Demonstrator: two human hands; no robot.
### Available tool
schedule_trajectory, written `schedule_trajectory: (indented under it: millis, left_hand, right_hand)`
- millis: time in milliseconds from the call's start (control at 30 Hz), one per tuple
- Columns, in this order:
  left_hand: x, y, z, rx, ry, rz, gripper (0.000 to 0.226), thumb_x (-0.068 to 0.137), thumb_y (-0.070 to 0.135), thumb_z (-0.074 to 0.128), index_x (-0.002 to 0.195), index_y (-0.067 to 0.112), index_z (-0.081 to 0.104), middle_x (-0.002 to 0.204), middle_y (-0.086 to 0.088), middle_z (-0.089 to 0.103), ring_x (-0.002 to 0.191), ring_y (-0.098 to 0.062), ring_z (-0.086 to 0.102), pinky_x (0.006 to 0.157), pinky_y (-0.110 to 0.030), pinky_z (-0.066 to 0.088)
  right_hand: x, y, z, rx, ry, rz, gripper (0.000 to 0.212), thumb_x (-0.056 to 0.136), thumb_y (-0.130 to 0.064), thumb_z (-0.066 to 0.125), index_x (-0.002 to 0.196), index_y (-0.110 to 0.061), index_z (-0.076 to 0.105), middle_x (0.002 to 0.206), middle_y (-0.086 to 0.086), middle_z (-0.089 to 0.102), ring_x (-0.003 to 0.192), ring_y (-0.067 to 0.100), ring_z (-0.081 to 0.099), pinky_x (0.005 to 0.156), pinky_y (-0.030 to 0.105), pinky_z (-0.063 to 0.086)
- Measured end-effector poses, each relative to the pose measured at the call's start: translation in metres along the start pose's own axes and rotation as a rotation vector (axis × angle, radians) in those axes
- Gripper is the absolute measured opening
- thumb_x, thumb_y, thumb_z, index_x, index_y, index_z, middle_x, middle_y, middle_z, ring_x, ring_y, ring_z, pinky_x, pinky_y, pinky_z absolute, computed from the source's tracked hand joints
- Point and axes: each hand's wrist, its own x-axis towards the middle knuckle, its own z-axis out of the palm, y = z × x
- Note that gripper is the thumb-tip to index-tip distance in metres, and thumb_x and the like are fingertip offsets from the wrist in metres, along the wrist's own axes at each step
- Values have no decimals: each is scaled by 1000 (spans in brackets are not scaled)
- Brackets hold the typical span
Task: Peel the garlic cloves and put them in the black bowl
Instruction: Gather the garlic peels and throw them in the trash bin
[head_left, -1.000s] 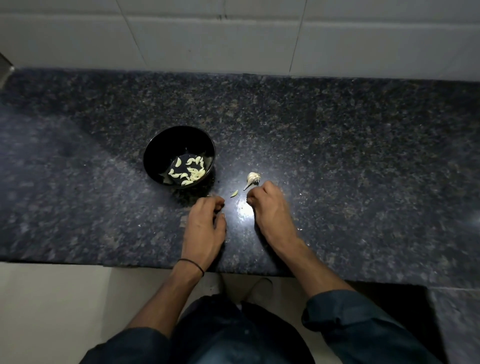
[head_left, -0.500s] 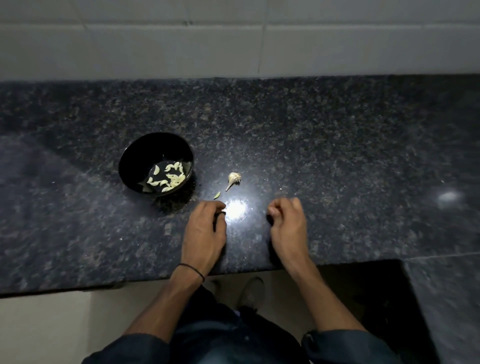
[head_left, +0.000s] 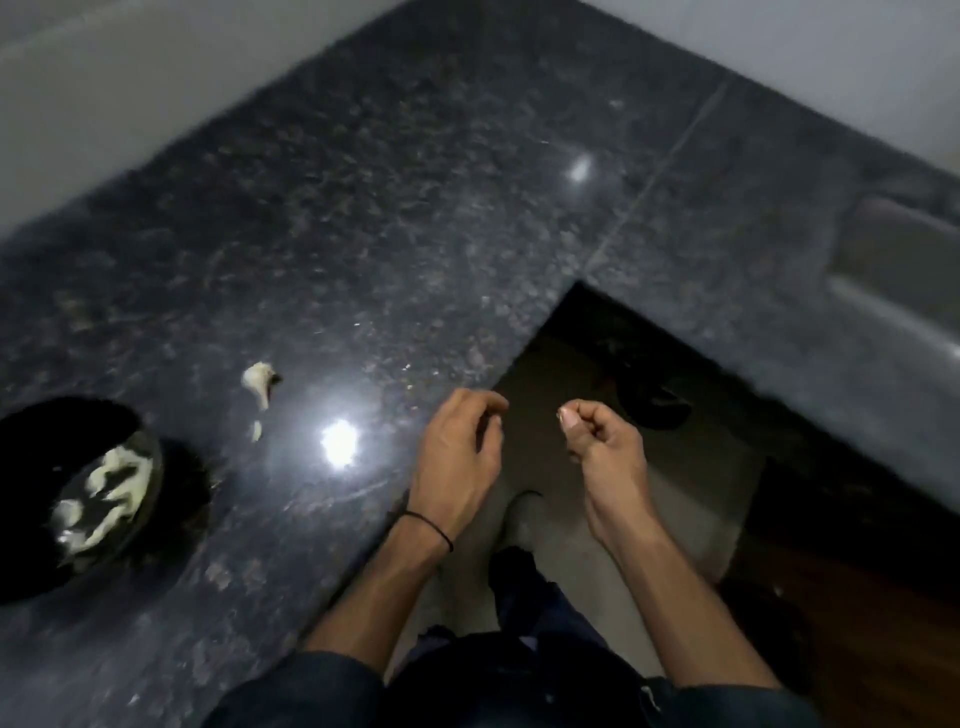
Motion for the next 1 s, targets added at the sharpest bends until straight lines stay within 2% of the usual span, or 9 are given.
schedule_trajectory:
  millis: [167,300,467,633,767,867,933,1000]
  left_hand:
    - [-16,55,66,-56,-343,187,16,93,7,60,103,16,67,99,5,59,86,-7,56,79,-24,49]
    - [-36,95,121,-23,-587,331,15,93,8,59,102,17,67,97,4,59,84,-9,56,78,-29,49]
    - [-68,142,194,55,-813,400,19,91,7,58,102,18,69,97,5,60,81,-9,56,75,-18,42]
    - [-102,176,279,122,-996,379,17,96,11,56,106,16,68,96,7,58,76,-3,53,69,-4,37]
    - [-129,172,355,163,-1126,353,16,97,11,55,106,16,68,100,5,61,80,-4,57,67,-3,38]
    - [-146,152,416,186,-1190,321,16,95,7,58,103,14,70,99,0,65,77,-11,60,68,-10,45]
    - [-157,129,460,202,-1232,302,15,93,6,59,100,14,71,96,-1,67,75,-16,61,75,-27,52]
    - [-168,103,504,196,-1276,285,14,91,8,60,97,13,72,95,-3,68,75,-21,63,76,-36,55]
  right_hand:
    - [-33,28,-96,152,263,105,9,100,-16,61,101,-12,69,82,1,56,73,10,47,65,21,41]
    - [-58,59,-165,264,404,149,11,101,-13,60,92,-14,65,75,-1,50,70,10,42,66,24,37]
    - [-84,108,-250,362,500,241,10,101,-10,58,92,-10,64,73,1,49,65,8,42,63,22,36]
    - [-94,175,-342,395,651,331,10,97,-3,61,91,-9,66,72,2,56,64,11,47,60,22,39]
    - [-90,247,-406,350,706,374,10,98,-2,60,92,-9,65,72,1,56,63,10,49,58,16,42]
    - [-76,309,-439,341,740,431,14,98,1,59,89,-8,63,72,2,56,62,10,51,55,13,44]
    - [-63,354,-452,366,756,476,17,98,2,59,85,-10,63,73,3,58,63,11,54,54,13,46]
    - [-50,399,-461,379,779,514,23,97,4,58,81,-13,63,73,4,60,63,11,55,54,12,47]
